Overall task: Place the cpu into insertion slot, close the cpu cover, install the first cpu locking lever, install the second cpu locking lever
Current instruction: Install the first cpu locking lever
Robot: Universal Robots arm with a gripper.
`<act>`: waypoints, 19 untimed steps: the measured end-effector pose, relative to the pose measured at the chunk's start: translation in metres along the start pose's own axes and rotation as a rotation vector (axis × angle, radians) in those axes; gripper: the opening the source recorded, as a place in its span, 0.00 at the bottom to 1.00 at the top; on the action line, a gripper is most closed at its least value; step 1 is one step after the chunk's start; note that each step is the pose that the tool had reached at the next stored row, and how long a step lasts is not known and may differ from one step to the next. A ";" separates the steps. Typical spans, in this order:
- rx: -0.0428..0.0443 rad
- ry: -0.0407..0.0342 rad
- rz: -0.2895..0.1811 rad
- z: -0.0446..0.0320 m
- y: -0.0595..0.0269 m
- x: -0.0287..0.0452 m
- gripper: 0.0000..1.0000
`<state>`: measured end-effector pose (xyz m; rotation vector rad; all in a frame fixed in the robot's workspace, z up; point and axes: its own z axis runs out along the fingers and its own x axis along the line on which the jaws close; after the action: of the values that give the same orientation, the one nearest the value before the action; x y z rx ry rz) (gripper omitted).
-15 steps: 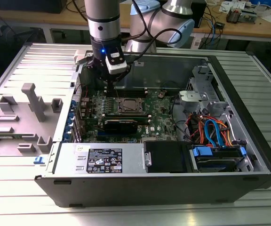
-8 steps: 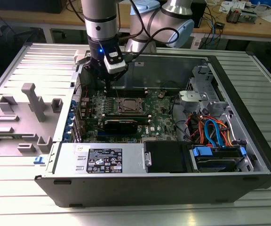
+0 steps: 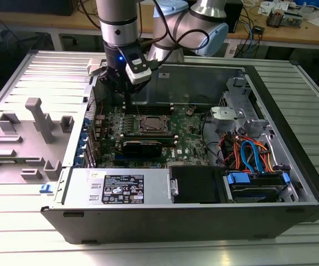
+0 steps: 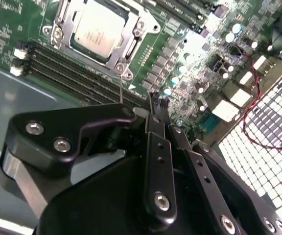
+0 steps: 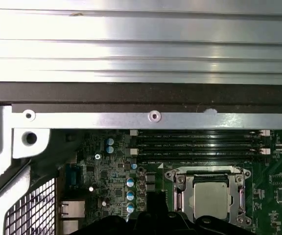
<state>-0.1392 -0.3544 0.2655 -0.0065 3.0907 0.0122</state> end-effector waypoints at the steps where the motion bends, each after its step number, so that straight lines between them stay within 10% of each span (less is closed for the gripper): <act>1: -0.0001 0.0000 0.000 0.0000 0.0009 0.0000 0.11; 8: -0.0003 0.0002 -0.008 0.0003 0.0085 -0.0012 0.11; 19: 0.0019 0.0035 -0.011 0.0017 0.0103 -0.0228 0.11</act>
<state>-0.1164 -0.3440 0.2650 -0.0232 3.0941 0.0090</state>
